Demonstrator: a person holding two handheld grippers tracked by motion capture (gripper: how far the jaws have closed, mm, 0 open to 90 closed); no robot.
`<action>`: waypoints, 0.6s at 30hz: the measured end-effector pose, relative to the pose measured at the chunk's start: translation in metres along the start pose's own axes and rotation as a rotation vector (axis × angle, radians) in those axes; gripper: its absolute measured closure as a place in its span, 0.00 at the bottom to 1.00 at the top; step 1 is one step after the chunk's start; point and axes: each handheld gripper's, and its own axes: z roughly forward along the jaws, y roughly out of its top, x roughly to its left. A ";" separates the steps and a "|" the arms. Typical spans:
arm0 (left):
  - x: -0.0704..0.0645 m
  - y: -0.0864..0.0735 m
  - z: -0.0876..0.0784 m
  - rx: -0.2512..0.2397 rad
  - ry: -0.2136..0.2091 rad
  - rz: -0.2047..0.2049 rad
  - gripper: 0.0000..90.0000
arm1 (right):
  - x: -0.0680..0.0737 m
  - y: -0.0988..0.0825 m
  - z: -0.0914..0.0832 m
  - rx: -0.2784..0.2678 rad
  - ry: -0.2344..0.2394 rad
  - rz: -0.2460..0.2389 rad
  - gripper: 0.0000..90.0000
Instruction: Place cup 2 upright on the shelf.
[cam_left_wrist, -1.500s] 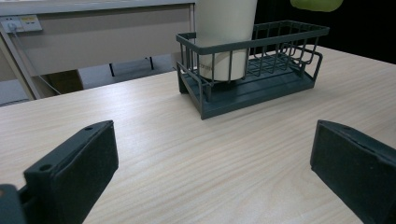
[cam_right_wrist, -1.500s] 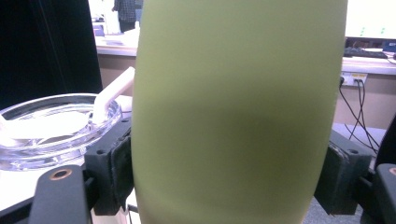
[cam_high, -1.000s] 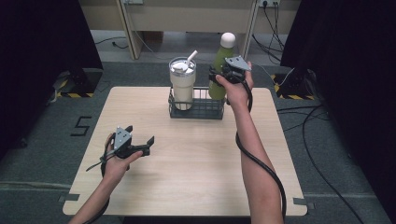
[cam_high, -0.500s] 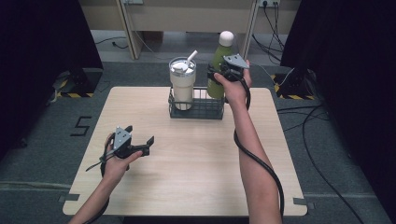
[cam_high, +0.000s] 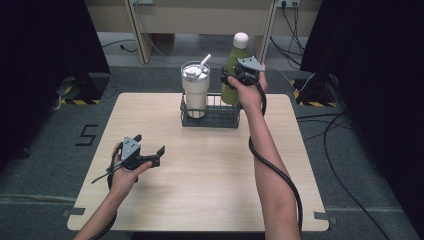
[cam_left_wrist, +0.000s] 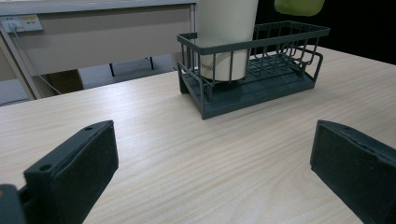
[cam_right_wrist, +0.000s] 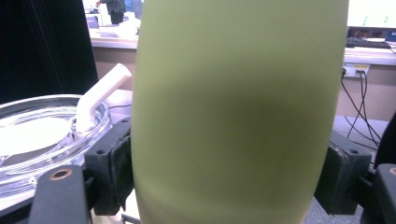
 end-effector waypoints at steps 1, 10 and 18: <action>0.000 0.000 0.000 0.000 0.000 0.000 0.00 | 0.000 0.000 0.001 0.003 0.000 0.002 0.24; 0.000 0.000 0.000 -0.001 0.000 -0.001 0.00 | 0.003 -0.002 0.008 0.017 0.001 -0.003 0.24; 0.001 0.000 0.000 -0.001 0.001 -0.001 0.00 | 0.004 -0.011 0.014 0.044 -0.003 -0.009 0.24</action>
